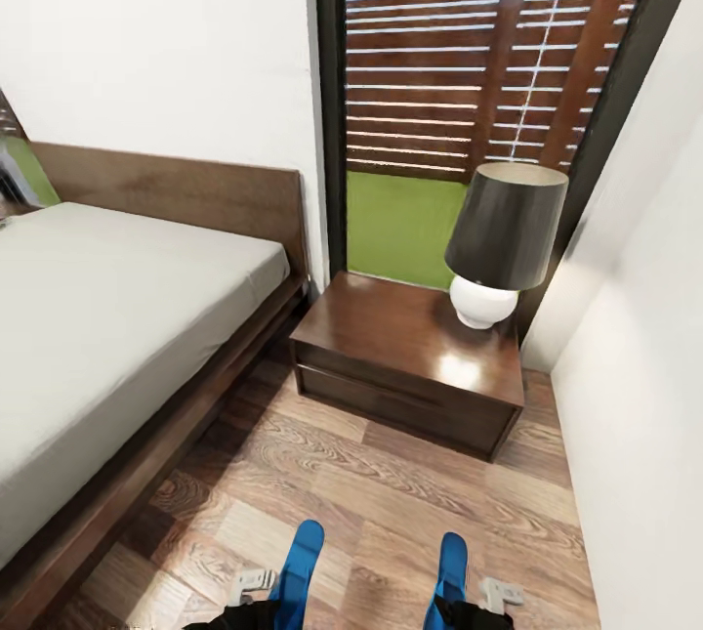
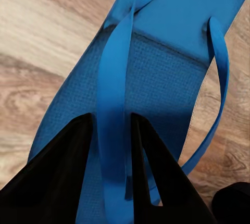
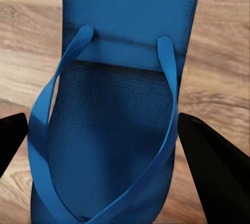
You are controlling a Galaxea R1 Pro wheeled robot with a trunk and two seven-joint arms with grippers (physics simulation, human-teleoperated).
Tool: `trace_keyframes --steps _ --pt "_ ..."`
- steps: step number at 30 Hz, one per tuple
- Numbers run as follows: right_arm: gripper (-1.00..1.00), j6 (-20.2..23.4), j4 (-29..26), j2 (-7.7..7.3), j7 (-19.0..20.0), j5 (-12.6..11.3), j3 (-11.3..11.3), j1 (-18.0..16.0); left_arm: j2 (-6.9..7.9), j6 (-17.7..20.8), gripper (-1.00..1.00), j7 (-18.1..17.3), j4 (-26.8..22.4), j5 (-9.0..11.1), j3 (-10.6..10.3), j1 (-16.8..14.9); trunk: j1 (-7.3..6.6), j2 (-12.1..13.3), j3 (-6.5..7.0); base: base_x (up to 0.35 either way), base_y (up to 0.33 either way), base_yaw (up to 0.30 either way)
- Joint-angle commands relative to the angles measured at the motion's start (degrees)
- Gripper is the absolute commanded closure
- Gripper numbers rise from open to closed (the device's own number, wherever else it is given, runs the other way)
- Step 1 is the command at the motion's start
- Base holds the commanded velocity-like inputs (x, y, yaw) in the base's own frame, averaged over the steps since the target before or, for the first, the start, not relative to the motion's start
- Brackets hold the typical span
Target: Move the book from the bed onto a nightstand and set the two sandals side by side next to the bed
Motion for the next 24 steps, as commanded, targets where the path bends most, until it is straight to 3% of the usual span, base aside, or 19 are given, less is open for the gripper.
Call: trace_keyframes --steps 1,24 --pt "1.0 0.0 0.1 -0.01 0.4 -0.2 -0.4 0.0 0.01 -0.2 1.0 -0.2 0.1 0.2 0.0 -0.1 -0.01 0.0 -0.04 0.0 0.0 0.287" --pt "1.0 -0.1 0.1 -0.01 0.5 -0.2 -0.4 0.0 -0.15 -0.2 1.0 -0.2 0.2 0.2 -0.1 -0.1 -0.01 0.0 -0.04 0.0 0.0 0.287"
